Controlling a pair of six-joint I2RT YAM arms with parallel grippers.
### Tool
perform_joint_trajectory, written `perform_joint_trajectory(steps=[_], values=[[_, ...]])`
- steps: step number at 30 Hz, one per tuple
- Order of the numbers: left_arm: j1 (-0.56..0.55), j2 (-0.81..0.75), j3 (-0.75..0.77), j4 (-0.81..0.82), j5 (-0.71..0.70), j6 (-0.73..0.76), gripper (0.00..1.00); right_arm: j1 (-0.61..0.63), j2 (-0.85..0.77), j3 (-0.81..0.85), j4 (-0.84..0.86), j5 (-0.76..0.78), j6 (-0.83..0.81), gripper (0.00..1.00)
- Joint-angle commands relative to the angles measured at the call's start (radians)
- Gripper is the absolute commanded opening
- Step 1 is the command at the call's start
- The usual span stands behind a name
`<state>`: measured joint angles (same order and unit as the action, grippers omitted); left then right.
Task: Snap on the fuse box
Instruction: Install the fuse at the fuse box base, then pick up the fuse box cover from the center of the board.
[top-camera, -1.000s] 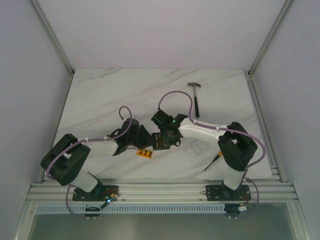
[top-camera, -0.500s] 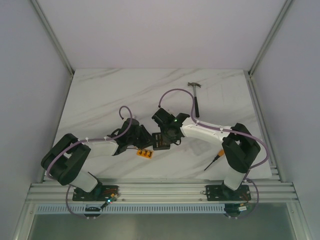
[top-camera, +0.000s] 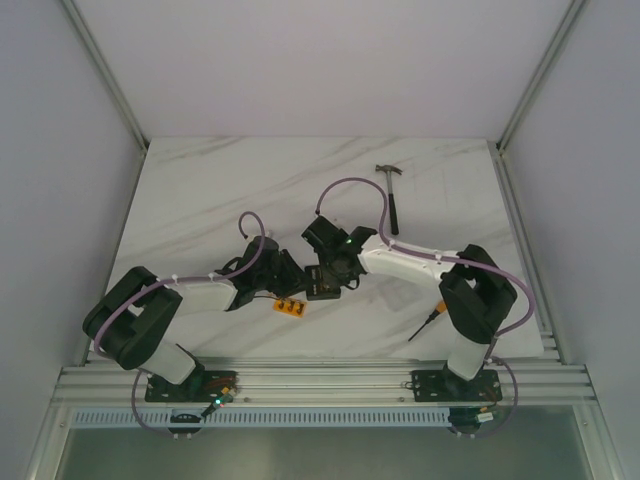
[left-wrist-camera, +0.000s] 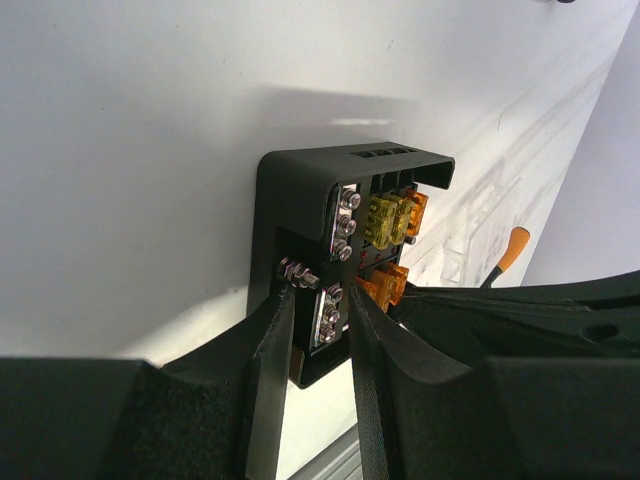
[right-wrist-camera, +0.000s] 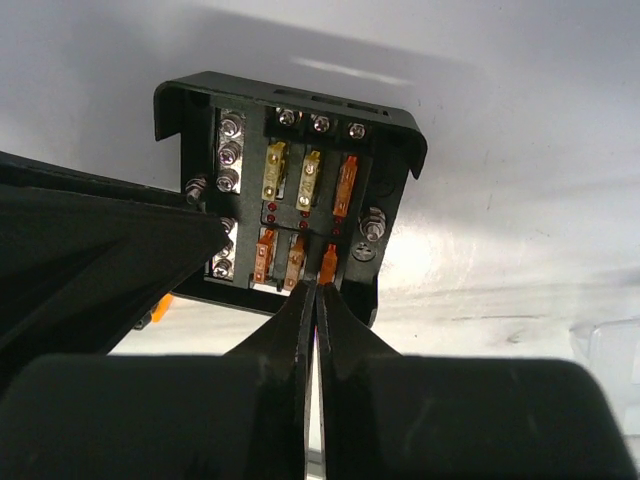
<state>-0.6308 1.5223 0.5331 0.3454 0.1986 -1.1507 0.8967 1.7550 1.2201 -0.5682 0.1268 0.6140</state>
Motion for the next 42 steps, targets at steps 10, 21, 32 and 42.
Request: perform_joint_trajectory(steps=[10, 21, 32, 42], values=[[-0.007, 0.032, -0.004, -0.053, -0.016, 0.014, 0.39, 0.008, 0.136, -0.044, -0.119, -0.028, 0.016, 0.0], [-0.007, 0.011, -0.001, -0.054, -0.019, 0.02, 0.39, 0.018, 0.063, 0.011, -0.094, 0.054, -0.078, 0.02], [-0.007, -0.148, -0.002, -0.108, -0.081, 0.087, 0.62, -0.088, -0.282, -0.098, -0.105, 0.188, -0.104, 0.6], [-0.008, -0.163, -0.001, -0.148, -0.022, 0.192, 0.83, -0.4, -0.659, -0.461, 0.074, 0.035, -0.092, 0.93]])
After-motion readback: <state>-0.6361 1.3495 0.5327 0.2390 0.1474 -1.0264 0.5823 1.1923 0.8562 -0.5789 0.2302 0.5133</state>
